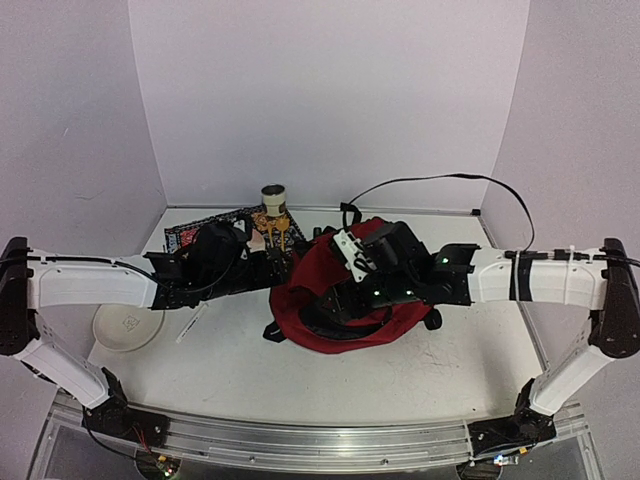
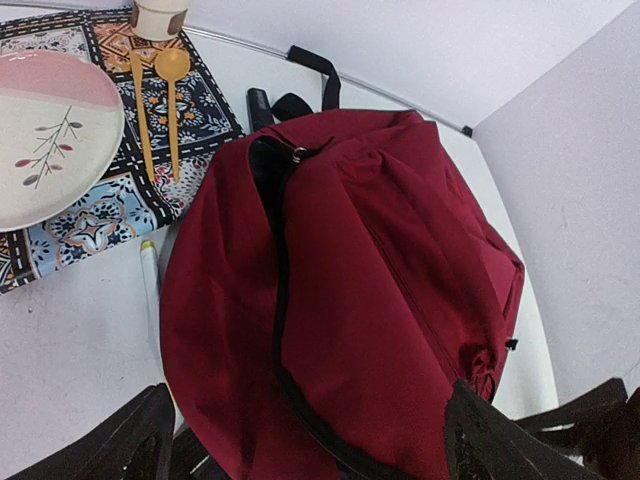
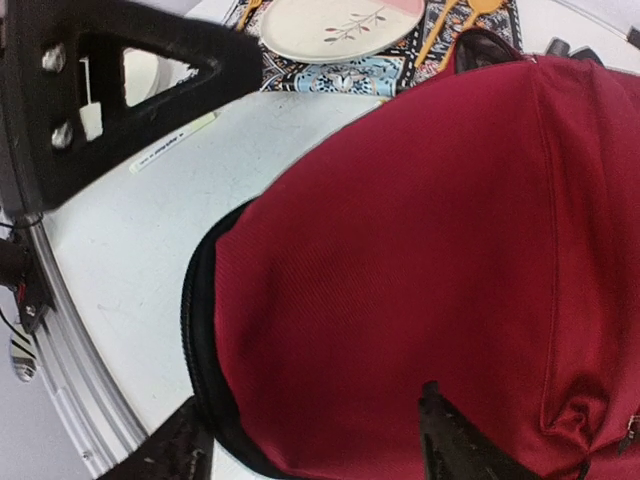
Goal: Pack the student bag
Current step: Place the largest pocket of the student bag, then hold the largest pocket of the student bag, then grab the largest pocket of the student bag, then zip the largest pocket of the bag in the student bag.
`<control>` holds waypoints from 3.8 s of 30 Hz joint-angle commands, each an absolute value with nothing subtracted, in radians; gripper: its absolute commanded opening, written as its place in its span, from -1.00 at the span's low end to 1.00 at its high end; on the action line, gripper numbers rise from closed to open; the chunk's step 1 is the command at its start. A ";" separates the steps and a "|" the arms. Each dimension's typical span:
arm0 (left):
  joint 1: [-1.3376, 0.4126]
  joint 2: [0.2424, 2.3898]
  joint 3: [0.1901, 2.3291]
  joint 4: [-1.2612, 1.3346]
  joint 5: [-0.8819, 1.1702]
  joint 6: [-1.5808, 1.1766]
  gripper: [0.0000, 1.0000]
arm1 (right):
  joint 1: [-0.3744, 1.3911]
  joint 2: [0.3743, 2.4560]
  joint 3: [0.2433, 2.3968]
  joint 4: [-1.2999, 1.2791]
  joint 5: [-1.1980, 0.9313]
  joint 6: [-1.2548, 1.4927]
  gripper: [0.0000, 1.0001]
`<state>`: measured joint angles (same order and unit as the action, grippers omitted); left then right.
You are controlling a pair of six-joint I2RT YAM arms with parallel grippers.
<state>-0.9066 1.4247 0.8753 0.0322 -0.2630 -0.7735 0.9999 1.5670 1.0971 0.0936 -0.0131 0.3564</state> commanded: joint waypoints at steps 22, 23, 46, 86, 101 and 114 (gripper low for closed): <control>-1.204 1.777 1.427 -0.274 -0.249 -0.502 0.57 | 0.637 1.124 0.521 0.297 -0.008 0.839 0.69; -1.207 1.796 1.440 -0.274 -0.239 -0.496 0.56 | 0.632 1.126 0.507 0.317 -0.004 0.859 0.69; -1.220 2.114 1.701 -0.274 -0.169 -0.464 0.12 | 0.612 1.438 0.369 0.820 -0.055 1.037 0.22; -1.154 2.301 1.889 -0.395 -0.058 -0.601 -0.56 | 0.627 1.370 0.326 0.973 -0.173 0.914 -1.00; -1.155 2.089 1.745 -0.397 -0.185 -0.596 -1.00 | 0.626 1.140 0.313 0.698 0.017 0.829 -1.00; -1.155 1.829 1.445 -0.387 -0.200 -0.663 -1.00 | 0.522 0.982 0.312 0.421 0.212 0.816 -1.00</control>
